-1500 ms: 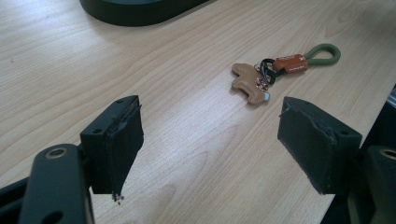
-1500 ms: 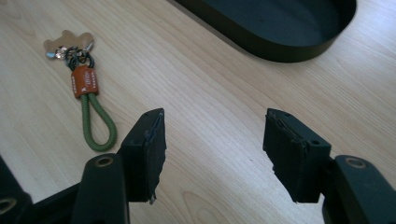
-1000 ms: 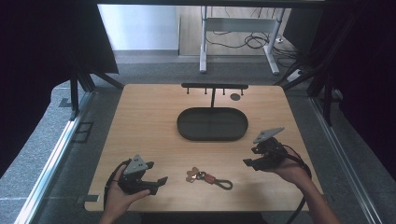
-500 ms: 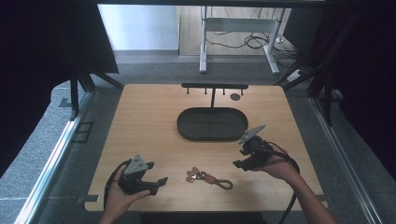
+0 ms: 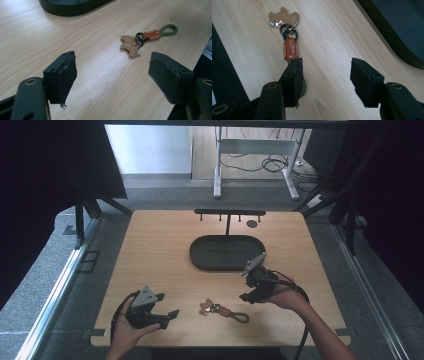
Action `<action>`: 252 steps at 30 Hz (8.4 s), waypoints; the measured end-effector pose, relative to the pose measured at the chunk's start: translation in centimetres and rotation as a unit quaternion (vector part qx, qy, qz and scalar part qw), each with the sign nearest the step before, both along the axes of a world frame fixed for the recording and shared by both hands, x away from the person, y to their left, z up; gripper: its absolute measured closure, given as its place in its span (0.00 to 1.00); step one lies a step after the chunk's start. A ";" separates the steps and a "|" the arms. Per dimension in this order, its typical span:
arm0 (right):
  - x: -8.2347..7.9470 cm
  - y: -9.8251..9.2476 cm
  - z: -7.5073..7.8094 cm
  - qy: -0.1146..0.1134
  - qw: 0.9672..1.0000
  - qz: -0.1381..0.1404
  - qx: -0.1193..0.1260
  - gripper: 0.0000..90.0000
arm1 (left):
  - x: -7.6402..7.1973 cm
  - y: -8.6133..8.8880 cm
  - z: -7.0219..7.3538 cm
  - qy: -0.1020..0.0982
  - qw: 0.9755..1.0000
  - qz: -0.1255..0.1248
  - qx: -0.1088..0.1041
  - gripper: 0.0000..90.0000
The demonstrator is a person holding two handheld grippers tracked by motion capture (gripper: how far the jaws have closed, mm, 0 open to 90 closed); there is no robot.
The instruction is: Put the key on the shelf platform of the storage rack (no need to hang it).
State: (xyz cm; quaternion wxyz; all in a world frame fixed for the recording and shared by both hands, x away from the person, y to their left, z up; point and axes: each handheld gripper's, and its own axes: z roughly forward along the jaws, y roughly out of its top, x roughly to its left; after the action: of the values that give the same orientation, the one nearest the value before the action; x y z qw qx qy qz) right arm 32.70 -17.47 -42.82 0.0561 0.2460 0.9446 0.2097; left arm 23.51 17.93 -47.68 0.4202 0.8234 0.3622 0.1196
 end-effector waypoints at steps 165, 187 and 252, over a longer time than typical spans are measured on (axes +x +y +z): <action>-0.6 5.8 1.2 0.025 0.996 0.074 -0.038 0.74 | -0.4 0.4 0.7 -0.011 1.000 0.002 -0.008 0.25; 0.8 5.6 4.1 0.002 0.997 0.067 -0.039 0.74 | -0.4 0.3 0.8 -0.013 1.000 -0.001 -0.010 0.25; 7.6 5.2 6.2 -0.012 0.999 0.020 -0.033 0.74 | -0.5 0.8 1.1 -0.016 1.000 0.001 -0.015 0.25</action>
State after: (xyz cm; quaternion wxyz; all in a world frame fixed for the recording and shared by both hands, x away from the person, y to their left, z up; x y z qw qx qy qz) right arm 40.34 -12.29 -36.57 0.0717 0.2224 0.9550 0.1825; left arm 22.99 18.73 -46.62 0.4381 0.8146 0.3582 0.1275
